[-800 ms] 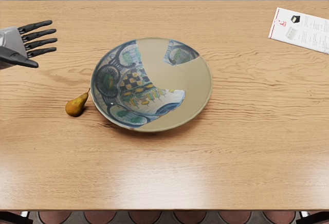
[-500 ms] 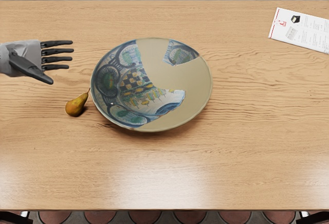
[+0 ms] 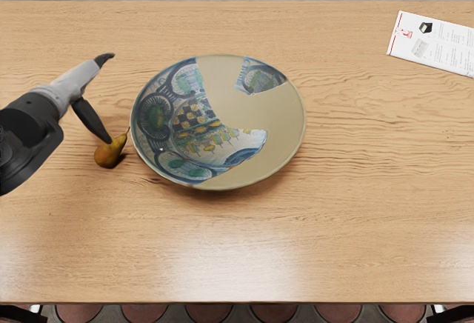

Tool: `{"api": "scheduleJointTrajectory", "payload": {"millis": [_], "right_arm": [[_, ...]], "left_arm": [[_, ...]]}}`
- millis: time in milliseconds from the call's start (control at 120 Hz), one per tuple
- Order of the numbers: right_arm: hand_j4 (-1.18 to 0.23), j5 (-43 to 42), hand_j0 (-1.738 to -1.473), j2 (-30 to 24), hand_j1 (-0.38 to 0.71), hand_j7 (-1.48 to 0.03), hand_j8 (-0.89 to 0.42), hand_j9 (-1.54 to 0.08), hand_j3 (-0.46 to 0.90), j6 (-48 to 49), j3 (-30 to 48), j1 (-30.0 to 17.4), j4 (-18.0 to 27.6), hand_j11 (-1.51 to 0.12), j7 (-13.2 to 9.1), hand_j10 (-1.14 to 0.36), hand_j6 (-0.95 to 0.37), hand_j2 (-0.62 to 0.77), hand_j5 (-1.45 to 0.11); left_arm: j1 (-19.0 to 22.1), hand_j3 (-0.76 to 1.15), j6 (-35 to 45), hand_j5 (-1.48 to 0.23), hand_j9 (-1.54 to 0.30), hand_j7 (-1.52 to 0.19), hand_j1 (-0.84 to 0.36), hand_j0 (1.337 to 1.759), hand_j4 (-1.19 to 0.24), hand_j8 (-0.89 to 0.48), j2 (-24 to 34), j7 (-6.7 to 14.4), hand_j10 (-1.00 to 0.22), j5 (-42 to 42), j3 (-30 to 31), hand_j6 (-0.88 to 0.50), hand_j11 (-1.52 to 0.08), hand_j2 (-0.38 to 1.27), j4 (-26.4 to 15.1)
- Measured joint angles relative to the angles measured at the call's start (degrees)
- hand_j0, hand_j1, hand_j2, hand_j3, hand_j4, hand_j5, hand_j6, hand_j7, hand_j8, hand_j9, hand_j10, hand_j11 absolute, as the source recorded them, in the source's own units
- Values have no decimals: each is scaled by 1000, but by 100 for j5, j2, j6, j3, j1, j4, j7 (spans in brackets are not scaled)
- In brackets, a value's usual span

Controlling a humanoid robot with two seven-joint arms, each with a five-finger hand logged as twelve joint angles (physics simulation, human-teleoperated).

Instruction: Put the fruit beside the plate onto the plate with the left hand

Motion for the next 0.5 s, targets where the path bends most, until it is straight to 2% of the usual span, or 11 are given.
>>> {"api": "scheduleJointTrajectory", "payload": {"millis": [92, 192, 325, 500], "right_arm": [[0, 0, -1658, 0, -349, 0, 0, 0, 0, 0, 0, 0, 0, 0, 0, 0, 0, 0, 0], [0, 0, -1658, 0, -349, 0, 0, 0, 0, 0, 1, 0, 0, 0, 0, 0, 0, 0, 0], [0, 0, -1658, 0, -349, 0, 0, 0, 0, 0, 1, 0, 0, 0, 0, 0, 0, 0, 0], [0, 0, -1658, 0, -349, 0, 0, 0, 0, 0, 0, 0, 0, 0, 0, 0, 0, 0, 0]], "left_arm": [[91, 0, 243, -34, -34, -34, 320, 1658, -29, -30, -73, 20, -29, 502, 196, -31, -33, 8, -22], [503, 0, 345, -34, -34, -34, 320, 1658, -30, -31, -395, 29, -30, 728, 372, -31, -34, 8, 22], [518, 0, 397, -44, -44, -44, 312, 1658, -38, -39, -398, 33, -37, 844, 452, -39, -43, 10, 112], [611, 0, 414, -139, -138, -138, 224, 1658, -110, -111, -398, 34, -110, 884, 573, -112, -138, 25, 162]]}}
